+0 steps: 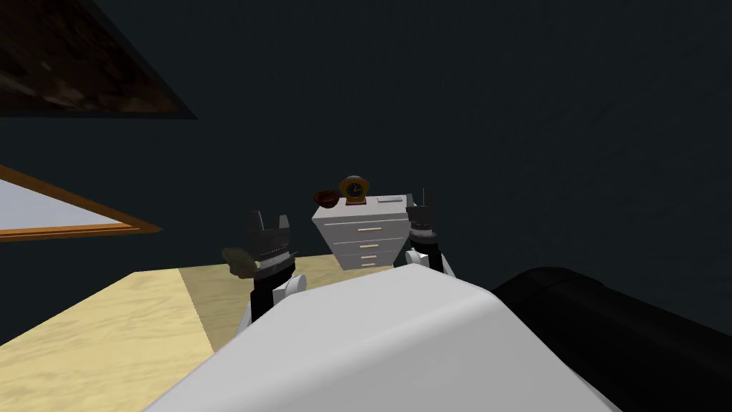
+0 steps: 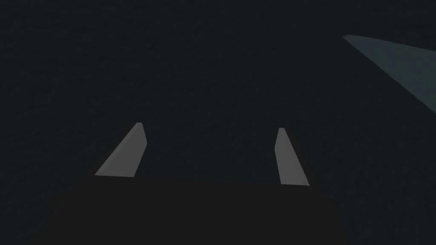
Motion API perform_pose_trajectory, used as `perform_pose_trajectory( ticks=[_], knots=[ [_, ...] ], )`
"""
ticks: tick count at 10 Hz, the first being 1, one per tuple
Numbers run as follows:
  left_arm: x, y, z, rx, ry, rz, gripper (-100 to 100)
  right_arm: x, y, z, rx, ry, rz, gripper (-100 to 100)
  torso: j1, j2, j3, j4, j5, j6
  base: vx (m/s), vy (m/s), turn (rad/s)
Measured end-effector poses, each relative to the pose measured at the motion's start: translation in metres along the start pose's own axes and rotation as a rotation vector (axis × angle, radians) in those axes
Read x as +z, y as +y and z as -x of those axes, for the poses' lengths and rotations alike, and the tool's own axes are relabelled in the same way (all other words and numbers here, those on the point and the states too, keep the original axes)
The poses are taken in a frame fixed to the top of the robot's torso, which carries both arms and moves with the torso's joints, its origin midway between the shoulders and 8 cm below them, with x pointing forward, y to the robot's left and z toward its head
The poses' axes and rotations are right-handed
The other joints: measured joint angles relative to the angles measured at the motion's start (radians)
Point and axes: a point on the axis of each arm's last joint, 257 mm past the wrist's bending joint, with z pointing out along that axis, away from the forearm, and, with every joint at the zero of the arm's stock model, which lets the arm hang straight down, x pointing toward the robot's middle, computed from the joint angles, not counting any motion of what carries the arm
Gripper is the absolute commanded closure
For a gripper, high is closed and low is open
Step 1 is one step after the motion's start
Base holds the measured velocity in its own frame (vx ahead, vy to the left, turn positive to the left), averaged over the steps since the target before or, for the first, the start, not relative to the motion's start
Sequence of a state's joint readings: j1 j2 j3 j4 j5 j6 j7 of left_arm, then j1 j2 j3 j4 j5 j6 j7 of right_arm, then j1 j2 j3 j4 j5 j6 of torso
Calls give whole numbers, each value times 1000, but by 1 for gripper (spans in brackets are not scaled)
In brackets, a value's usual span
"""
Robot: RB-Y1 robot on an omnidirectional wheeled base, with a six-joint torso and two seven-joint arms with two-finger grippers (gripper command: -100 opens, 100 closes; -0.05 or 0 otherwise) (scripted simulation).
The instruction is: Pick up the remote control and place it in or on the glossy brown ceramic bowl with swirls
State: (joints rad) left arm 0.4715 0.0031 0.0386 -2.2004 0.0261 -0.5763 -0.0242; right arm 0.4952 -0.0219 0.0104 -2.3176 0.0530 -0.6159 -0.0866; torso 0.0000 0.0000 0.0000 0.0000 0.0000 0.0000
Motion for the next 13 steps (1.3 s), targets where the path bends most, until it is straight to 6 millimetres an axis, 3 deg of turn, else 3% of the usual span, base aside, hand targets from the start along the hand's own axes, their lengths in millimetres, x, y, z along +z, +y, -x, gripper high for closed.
perform_pose_trajectory(
  ticks=[4, 13],
  knots=[
    [0, 0, 0, 0, 0, 0, 0, -8, -5, -28, 3, 132, -7, -100, 3, 11, 6, 2, 1, 0, -155, 36, 124],
    [0, 0, 0, 0, 0, 0, 0, -37, -23, -75, -4, 403, -39, -100, 0, 8, 5, 2, 0, 0, -135, 37, 97]
  ],
)
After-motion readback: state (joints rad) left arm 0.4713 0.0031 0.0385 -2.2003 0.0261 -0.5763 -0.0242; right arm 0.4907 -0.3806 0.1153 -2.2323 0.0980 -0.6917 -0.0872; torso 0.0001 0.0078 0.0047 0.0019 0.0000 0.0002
